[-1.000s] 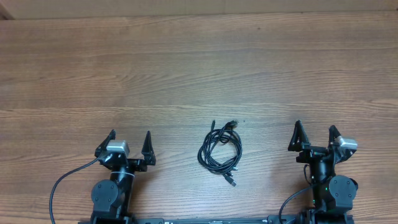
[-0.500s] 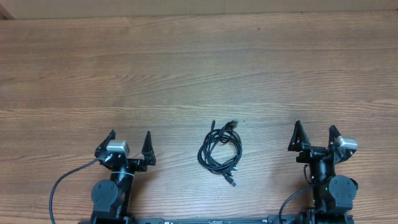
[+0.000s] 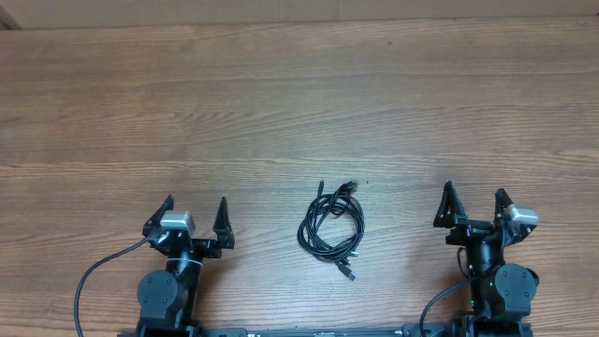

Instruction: Untangle cables

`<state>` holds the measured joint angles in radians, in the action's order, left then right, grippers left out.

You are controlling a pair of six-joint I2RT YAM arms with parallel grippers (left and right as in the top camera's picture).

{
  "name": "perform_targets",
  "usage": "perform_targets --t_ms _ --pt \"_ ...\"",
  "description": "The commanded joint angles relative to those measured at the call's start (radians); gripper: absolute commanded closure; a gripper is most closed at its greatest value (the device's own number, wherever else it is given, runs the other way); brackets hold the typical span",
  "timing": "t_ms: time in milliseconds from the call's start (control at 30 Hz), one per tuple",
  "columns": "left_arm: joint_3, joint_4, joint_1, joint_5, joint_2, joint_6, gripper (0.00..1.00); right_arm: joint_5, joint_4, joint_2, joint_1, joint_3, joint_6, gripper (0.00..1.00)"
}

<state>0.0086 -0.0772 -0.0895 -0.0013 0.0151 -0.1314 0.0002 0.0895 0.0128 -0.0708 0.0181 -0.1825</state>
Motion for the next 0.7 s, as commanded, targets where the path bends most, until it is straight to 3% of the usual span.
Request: perform_targets --t_ms 0,667 --pt "-0.004 0.0 0.007 -0.007 -0.011 0.012 0.0 -0.002 -0.005 -0.01 -0.002 -0.01 0.005 0.0" --pt "-0.004 -0.001 0.006 -0.005 -0.011 0.024 0.0 -0.002 -0.005 -0.01 -0.002 -0.01 0.005 0.0"
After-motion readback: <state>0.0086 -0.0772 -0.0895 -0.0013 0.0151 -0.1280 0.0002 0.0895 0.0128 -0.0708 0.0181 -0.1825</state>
